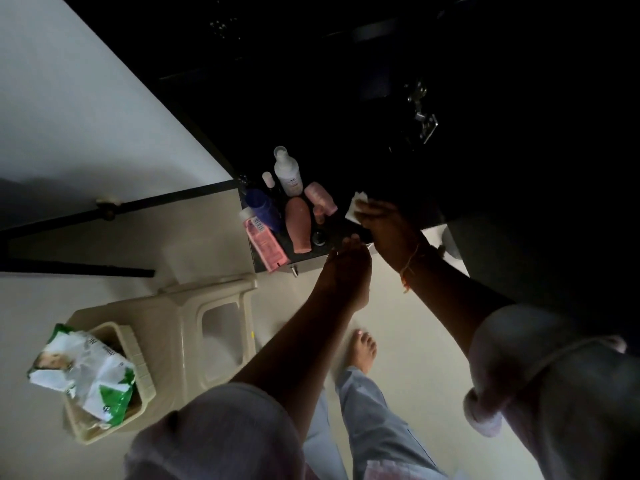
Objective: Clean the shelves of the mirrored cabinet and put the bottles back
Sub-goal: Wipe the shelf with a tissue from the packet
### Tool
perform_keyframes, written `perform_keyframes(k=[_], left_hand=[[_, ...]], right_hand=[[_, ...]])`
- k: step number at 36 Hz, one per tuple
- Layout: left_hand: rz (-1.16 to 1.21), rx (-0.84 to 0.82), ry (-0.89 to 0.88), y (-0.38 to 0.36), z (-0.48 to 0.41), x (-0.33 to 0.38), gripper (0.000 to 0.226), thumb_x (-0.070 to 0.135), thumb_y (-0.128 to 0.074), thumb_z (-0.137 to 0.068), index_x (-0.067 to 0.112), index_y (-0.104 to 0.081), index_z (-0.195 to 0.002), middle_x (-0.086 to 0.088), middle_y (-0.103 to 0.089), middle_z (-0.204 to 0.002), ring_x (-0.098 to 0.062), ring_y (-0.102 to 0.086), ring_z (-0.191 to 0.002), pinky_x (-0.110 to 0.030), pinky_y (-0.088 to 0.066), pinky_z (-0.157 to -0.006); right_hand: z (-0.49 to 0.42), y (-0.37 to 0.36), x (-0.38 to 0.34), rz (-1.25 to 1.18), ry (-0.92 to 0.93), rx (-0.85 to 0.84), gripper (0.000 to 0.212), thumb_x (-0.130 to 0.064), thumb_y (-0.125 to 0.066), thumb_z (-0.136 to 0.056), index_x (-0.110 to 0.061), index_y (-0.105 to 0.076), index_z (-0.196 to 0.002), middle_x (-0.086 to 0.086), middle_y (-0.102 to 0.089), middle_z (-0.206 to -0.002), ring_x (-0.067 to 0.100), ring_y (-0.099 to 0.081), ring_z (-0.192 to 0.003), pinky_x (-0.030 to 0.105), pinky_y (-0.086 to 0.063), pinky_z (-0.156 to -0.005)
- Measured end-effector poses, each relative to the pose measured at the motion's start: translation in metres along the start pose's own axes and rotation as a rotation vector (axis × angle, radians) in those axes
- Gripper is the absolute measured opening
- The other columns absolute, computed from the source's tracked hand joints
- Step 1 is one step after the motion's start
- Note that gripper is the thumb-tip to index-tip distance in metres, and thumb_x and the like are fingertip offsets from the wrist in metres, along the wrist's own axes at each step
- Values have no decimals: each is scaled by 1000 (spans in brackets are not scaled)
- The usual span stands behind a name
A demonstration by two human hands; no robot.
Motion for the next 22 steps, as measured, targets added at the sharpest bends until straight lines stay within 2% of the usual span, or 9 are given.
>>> perform_keyframes(k=[2, 4, 6, 9, 11, 15, 16, 20, 22], left_hand=[[17, 37, -10, 2, 0, 0, 84, 20, -64, -89, -4, -11, -150, -22, -11, -158, -33, -13, -147, -41, -18, -119], [47, 66, -11, 5, 2, 1, 84, 20, -67, -87, -5, -16, -149, -22, -19, -155, -33, -19, -145, -40, -24, -118], [87, 38, -8, 6, 3, 0, 89, 22, -67, -88, -5, -9, -150, -22, -12, -158, -33, -13, -147, -41, -19, -119], [189, 44, 2, 4, 6, -4, 92, 28, -69, -86, -5, -11, -150, -22, -13, -158, -34, -14, -147, -40, -18, -120], [316, 139, 26, 6, 15, -5, 77, 27, -68, -87, -3, -28, -145, -22, -34, -149, -35, -35, -138, -37, -30, -114], [727, 386, 178, 10, 45, -9, 43, 22, -59, -93, 3, -54, -131, -15, -60, -129, -27, -55, -121, -33, -39, -104], [873, 393, 259, 7, 53, -12, 36, 25, -58, -93, 7, -59, -125, -12, -64, -122, -26, -59, -115, -34, -44, -100], [1566, 326, 532, -12, 79, -27, 22, 39, -63, -79, 17, -67, -78, -13, -71, -88, -29, -68, -90, -49, -54, -89], [1774, 337, 582, -20, 94, -39, 16, 30, -69, -74, 18, -65, -63, -19, -68, -83, -30, -67, -86, -50, -54, -91]], right_hand=[[16, 0, 11, -8, -14, -34, 25, 9, -47, -91, 10, -58, -114, -5, -72, -98, -1, -65, -94, 17, -48, -89], [27, 11, 8, 212, 104, -18, 33, -1, -47, -93, 7, -56, -123, 5, -66, -120, 1, -57, -112, 5, -36, -97], [35, 14, 7, 181, 57, -125, 36, -13, -46, -90, -4, -65, -119, 8, -62, -127, 14, -53, -120, -1, -30, -95], [45, 23, -9, 297, 214, -113, 31, 0, -52, -89, -12, -73, -108, 6, -68, -117, 22, -61, -114, 27, -44, -102], [51, 27, -19, 221, 195, -114, 24, 1, -60, -87, -9, -74, -103, 7, -70, -112, 22, -63, -110, 24, -44, -98], [77, 36, -39, 104, 112, 12, 18, -6, -69, -82, -8, -74, -100, 7, -70, -103, 13, -63, -98, -1, -35, -84], [85, 34, -44, 101, 114, 31, 17, -8, -70, -81, -9, -74, -98, 7, -69, -101, 14, -63, -96, -1, -36, -81], [116, 11, -63, -21, 48, -8, 14, -11, -75, -77, -11, -71, -91, 5, -67, -94, 19, -66, -88, 33, -54, -84], [131, -4, -76, -93, 23, -36, 16, -9, -75, -77, -15, -68, -89, 2, -66, -93, 18, -66, -87, 34, -55, -82]])
Point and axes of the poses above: each hand's wrist, its own z-axis away from the middle knuckle, its own y-axis out of the back of the hand, x = y × z, the point moved 5 cm from there along -z, towards the middle knuckle
